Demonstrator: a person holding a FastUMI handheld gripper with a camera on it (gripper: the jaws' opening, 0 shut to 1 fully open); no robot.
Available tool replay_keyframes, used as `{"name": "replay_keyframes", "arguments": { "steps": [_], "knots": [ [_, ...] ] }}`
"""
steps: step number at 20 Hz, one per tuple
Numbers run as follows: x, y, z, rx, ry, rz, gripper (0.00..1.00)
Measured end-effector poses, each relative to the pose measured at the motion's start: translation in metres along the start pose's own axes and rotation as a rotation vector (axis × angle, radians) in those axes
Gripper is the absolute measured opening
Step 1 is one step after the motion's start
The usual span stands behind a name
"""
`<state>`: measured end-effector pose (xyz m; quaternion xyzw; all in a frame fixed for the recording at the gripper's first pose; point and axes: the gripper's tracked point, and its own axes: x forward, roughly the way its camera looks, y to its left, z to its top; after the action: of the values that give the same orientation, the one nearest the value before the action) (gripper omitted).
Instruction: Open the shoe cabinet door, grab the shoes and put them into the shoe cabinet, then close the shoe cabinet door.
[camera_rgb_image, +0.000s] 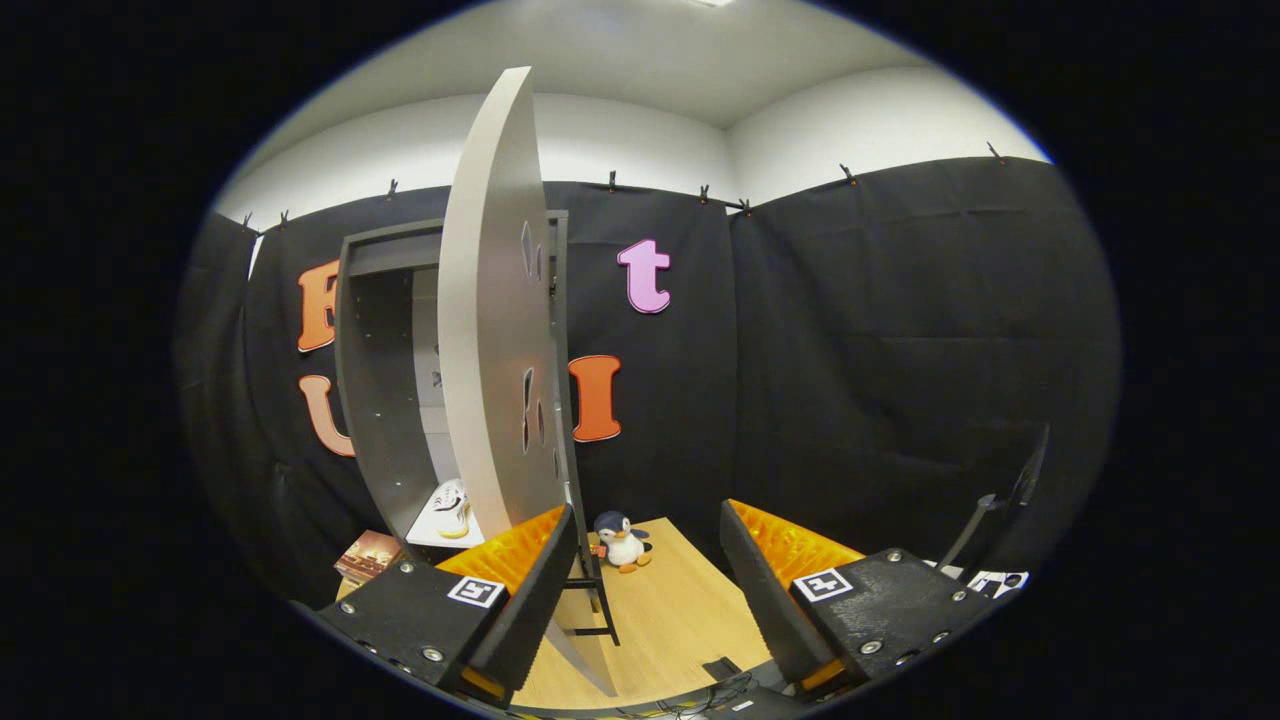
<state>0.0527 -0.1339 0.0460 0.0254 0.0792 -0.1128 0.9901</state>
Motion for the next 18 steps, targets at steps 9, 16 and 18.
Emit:
{"name": "replay_keyframes", "arguments": {
  "steps": [9, 16, 18],
  "knots": [
    [-0.004, 0.099, -0.004, 0.045, 0.017, 0.219, 0.90],
    [0.011, 0.169, -0.002, 0.039, 0.007, 0.320, 0.90],
    [0.018, 0.192, -0.002, 0.041, 0.005, 0.364, 0.90]
  ]
}}
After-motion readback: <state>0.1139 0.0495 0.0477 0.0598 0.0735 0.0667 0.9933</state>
